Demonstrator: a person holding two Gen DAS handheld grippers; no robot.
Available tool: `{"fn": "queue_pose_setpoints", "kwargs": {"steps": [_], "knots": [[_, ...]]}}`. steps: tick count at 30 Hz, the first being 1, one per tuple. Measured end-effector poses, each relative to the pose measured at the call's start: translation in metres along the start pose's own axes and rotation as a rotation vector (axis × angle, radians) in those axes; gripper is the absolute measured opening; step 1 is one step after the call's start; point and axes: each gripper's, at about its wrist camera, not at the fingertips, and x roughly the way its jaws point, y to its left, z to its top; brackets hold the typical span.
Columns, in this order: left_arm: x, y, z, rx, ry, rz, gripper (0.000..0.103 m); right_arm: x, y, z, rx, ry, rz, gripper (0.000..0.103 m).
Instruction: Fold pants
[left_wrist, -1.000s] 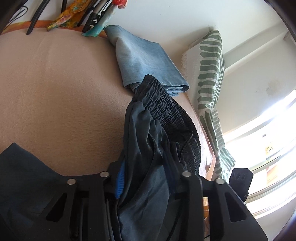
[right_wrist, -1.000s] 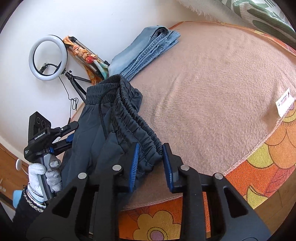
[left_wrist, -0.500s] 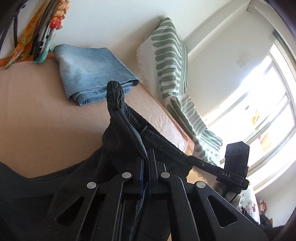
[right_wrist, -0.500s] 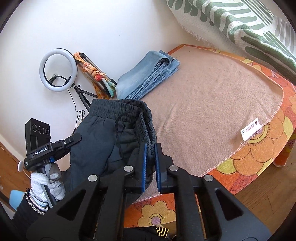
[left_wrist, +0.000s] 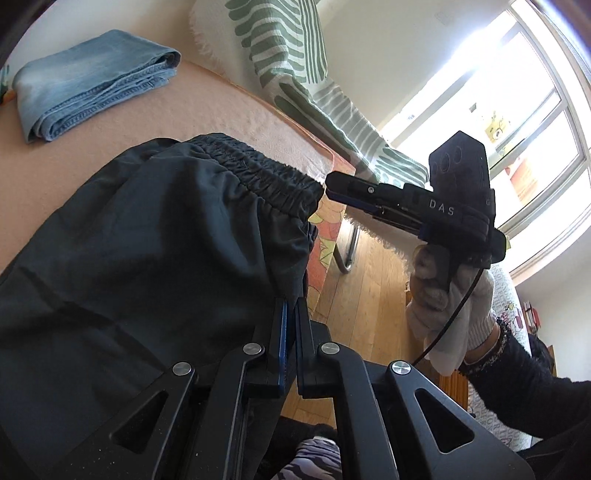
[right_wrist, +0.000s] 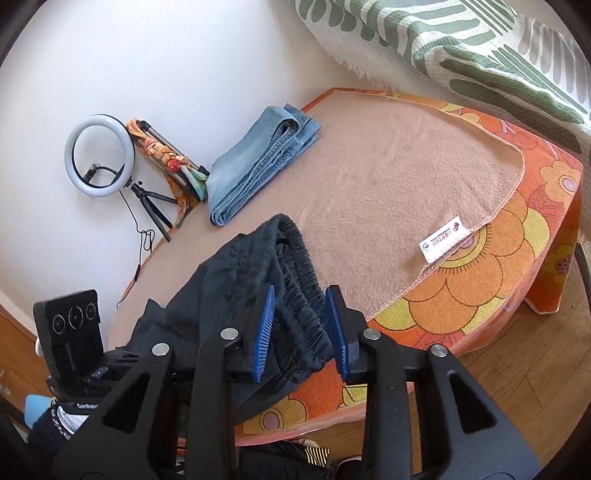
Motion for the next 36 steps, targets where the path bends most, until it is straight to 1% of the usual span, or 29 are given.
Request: {"fn": "queue_pose_setpoints", "kwargs": {"steps": [1,2,3,4,5,8,10,12,14,17,18,19,21,23,25,26,28,30,32,34,35,36], "knots": [[-0.004,-0.001,0.001,-0.003,-0.001,0.013,0.004,-0.001,-0.001,0.004,0.013,-0.003,0.024,0.043],[-0.011,-0.002,0.001,-0.009,-0.014,0.008,0.004,0.0,-0.002,0.009,0.018,0.002,0.047,0.056],[-0.021,-0.002,0.002,-0.015,-0.038,0.001,0.004,0.004,-0.002,0.015,0.018,0.02,0.071,0.074],[-0.032,-0.002,0.001,-0.019,-0.064,-0.003,0.004,0.01,-0.001,0.021,0.014,0.037,0.086,0.079],[-0.046,-0.001,0.0,-0.019,-0.089,0.0,0.004,0.016,0.0,0.026,0.009,0.042,0.089,0.08],[-0.094,0.001,-0.015,-0.012,-0.176,0.053,0.004,0.044,0.002,0.043,-0.013,0.089,0.109,0.08],[-0.128,0.005,-0.032,-0.013,-0.226,0.114,0.004,0.067,0.002,0.052,-0.024,0.128,0.091,0.08],[-0.156,0.011,-0.053,-0.016,-0.246,0.197,0.007,0.082,0.01,0.052,-0.062,0.178,0.046,0.08],[-0.178,0.021,-0.078,-0.042,-0.251,0.282,0.009,0.081,0.022,0.047,-0.124,0.179,0.014,0.08],[-0.205,0.047,-0.114,-0.129,-0.254,0.391,0.023,0.058,0.038,0.029,-0.231,0.137,-0.032,0.08],[-0.212,0.059,-0.128,-0.169,-0.258,0.415,0.023,0.048,0.045,0.021,-0.275,0.12,-0.035,0.078],[-0.22,0.069,-0.141,-0.215,-0.264,0.43,0.023,0.038,0.052,0.012,-0.319,0.11,-0.014,0.077],[-0.232,0.089,-0.167,-0.31,-0.292,0.451,0.023,0.024,0.067,-0.007,-0.4,0.12,0.024,0.072],[-0.244,0.101,-0.195,-0.383,-0.32,0.466,0.023,0.019,0.08,-0.028,-0.473,0.162,0.064,0.068],[-0.254,0.107,-0.223,-0.445,-0.349,0.466,0.023,0.019,0.095,-0.05,-0.566,0.204,0.089,0.067],[-0.258,0.11,-0.234,-0.47,-0.358,0.466,0.023,0.02,0.102,-0.061,-0.621,0.219,0.083,0.067],[-0.264,0.114,-0.257,-0.518,-0.374,0.467,0.023,0.026,0.112,-0.08,-0.714,0.238,0.043,0.067],[-0.269,0.114,-0.277,-0.552,-0.387,0.462,0.023,0.032,0.117,-0.09,-0.76,0.258,0.022,0.067],[-0.271,0.116,-0.294,-0.58,-0.394,0.458,0.023,0.037,0.12,-0.096,-0.801,0.255,-0.007,0.066],[-0.273,0.118,-0.309,-0.6,-0.398,0.454,0.023,0.042,0.124,-0.098,-0.835,0.254,-0.033,0.06],[-0.273,0.12,-0.314,-0.612,-0.4,0.453,0.023,0.046,0.125,-0.098,-0.848,0.261,-0.041,0.052],[-0.274,0.121,-0.321,-0.625,-0.402,0.449,0.023,0.049,0.127,-0.098,-0.859,0.27,-0.051,0.041]]}}
